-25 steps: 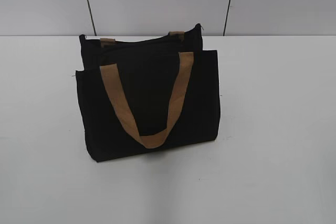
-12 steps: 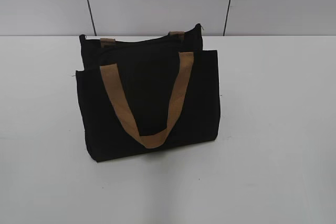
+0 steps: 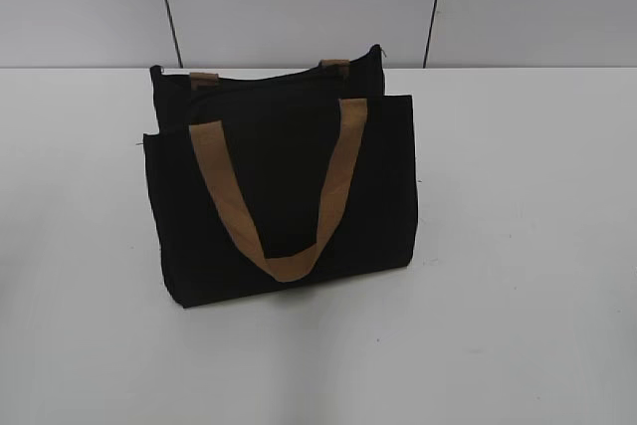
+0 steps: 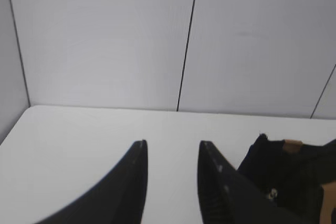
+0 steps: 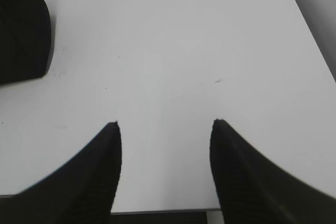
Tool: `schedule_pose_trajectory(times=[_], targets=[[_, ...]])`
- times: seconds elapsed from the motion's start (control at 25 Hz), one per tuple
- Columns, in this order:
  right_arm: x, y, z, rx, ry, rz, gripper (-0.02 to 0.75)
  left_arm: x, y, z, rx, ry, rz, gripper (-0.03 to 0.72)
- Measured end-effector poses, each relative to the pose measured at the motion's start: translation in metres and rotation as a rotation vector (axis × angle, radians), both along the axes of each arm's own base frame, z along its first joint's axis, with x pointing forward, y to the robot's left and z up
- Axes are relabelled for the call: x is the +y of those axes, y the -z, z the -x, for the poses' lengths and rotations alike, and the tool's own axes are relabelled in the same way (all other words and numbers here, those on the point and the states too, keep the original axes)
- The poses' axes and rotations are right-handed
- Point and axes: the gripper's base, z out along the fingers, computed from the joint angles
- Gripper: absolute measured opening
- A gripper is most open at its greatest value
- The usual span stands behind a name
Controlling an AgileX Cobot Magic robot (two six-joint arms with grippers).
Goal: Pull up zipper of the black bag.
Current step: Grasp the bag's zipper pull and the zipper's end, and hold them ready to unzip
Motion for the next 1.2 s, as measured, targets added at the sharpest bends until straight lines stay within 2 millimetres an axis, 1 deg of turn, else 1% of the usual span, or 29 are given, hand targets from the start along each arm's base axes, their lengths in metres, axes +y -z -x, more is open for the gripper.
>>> schedule_pose_trajectory(times=[0.08, 0.16, 0.24, 0.32, 0.36, 0.44, 0.56, 0.68, 0.84, 1.04, 1.2], targets=[[0.0, 0.0, 0.0, 0.0, 0.0, 0.0, 0.422, -0.004, 0.002, -0.017, -0.05, 0.029, 0.003, 0.249], [0.0, 0.0, 0.0, 0.0, 0.0, 0.0, 0.422, -0.009, 0.013, -0.032, -0.101, 0.063, 0.01, 0.253], [0.0, 0.0, 0.0, 0.0, 0.0, 0.0, 0.422, -0.015, 0.032, -0.048, -0.112, 0.093, 0.02, 0.263], [0.0, 0.0, 0.0, 0.0, 0.0, 0.0, 0.422, -0.021, 0.057, -0.058, -0.109, 0.123, 0.029, 0.29], [0.0, 0.0, 0.0, 0.0, 0.0, 0.0, 0.422, -0.024, 0.066, -0.063, -0.115, 0.136, 0.03, 0.303], [0.0, 0.0, 0.0, 0.0, 0.0, 0.0, 0.422, -0.029, 0.083, -0.069, -0.115, 0.164, 0.032, 0.335], [0.0, 0.0, 0.0, 0.0, 0.0, 0.0, 0.422, -0.036, 0.104, -0.081, -0.05, 0.181, 0.03, 0.358], [0.0, 0.0, 0.0, 0.0, 0.0, 0.0, 0.422, -0.041, 0.121, -0.096, 0.015, 0.191, 0.032, 0.363], [0.0, 0.0, 0.0, 0.0, -0.001, -0.002, 0.422, -0.049, 0.137, -0.11, 0.054, 0.232, 0.024, 0.365], [0.0, 0.0, 0.0, 0.0, -0.001, -0.002, 0.422, -0.059, 0.166, -0.124, 0.137, 0.292, 0.01, 0.365], [0.0, 0.0, 0.0, 0.0, -0.001, -0.002, 0.422, -0.068, 0.19, -0.13, 0.189, 0.376, -0.016, 0.364]])
